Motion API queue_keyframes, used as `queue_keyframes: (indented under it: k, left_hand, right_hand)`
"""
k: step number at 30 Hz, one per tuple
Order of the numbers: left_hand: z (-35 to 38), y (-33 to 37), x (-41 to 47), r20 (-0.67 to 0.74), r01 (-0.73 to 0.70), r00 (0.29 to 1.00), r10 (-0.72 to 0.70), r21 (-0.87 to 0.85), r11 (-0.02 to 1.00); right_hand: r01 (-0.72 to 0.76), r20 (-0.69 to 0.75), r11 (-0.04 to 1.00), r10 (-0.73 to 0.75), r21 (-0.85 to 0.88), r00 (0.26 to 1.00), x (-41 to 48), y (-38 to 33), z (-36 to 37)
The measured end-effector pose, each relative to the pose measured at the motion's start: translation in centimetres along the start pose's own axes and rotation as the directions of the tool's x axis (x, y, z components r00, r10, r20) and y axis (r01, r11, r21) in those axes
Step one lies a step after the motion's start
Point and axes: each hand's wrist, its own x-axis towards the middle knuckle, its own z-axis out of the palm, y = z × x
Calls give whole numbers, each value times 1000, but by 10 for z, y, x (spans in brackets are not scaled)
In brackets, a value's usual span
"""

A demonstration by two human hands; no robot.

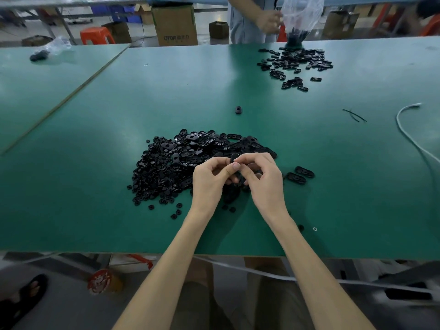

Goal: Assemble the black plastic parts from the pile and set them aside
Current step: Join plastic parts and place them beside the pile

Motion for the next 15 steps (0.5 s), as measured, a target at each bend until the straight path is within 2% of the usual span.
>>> queue_keyframes:
  k: [6, 9, 15]
  left_hand:
    - [0, 0, 0, 26, 9, 1000, -9, -13, 1000]
    - [1, 0, 0, 65, -5, 998, 3, 22, 1000]
    - [1, -3, 1, 49, -29, 998, 25, 81, 996]
  right_hand:
    - [-21, 13, 999, 22, -38, 1000, 0, 0, 2]
    - [-46, -6, 999, 46, -10, 999, 0, 0, 1]
    - [-40, -26, 999, 40, 5, 999, -1, -1, 2]
